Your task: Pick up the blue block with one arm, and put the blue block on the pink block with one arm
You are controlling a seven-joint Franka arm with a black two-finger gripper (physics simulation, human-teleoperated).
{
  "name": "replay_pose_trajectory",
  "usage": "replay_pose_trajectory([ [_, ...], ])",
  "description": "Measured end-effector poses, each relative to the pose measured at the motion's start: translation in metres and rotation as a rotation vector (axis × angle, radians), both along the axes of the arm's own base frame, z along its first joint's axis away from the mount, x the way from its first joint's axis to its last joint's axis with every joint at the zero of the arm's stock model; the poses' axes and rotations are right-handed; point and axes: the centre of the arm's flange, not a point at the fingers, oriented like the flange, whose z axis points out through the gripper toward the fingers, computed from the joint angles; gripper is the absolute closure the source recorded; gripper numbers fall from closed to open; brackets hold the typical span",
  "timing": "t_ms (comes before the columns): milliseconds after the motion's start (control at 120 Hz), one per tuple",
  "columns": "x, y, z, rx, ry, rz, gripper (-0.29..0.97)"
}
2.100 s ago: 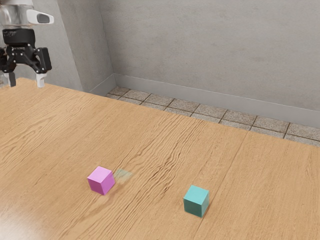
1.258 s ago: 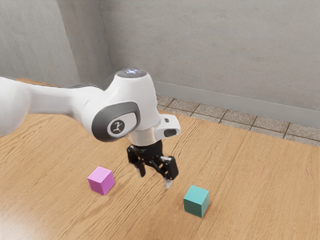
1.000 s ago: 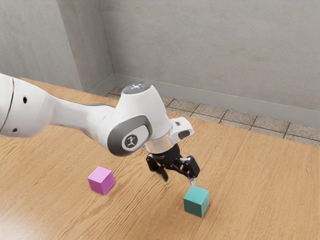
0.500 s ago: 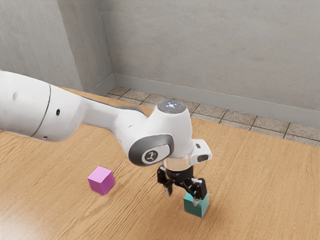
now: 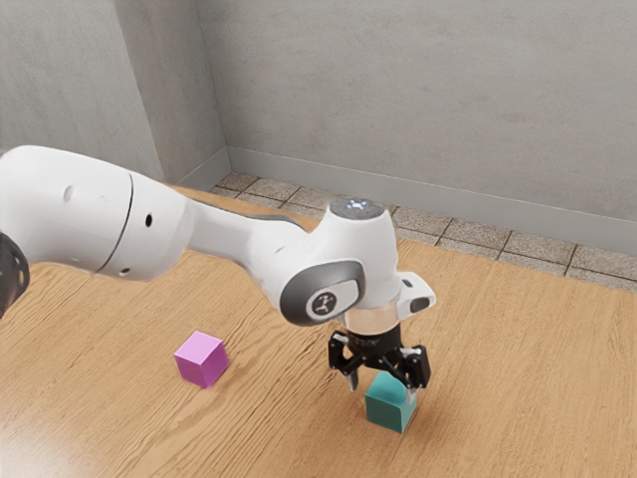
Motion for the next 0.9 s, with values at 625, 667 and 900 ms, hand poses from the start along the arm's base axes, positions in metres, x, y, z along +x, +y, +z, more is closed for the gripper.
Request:
replay_pose_trajectory([
  [625,0.007,-0.003,-0.013,-0.018,-0.037,-0.056,0.0],
  [667,0.007,-0.003,-0.014,-0.019,-0.039,-0.064,0.0],
  [900,0.009,-0.004,-0.028,-0.024,-0.035,-0.111,0.0],
])
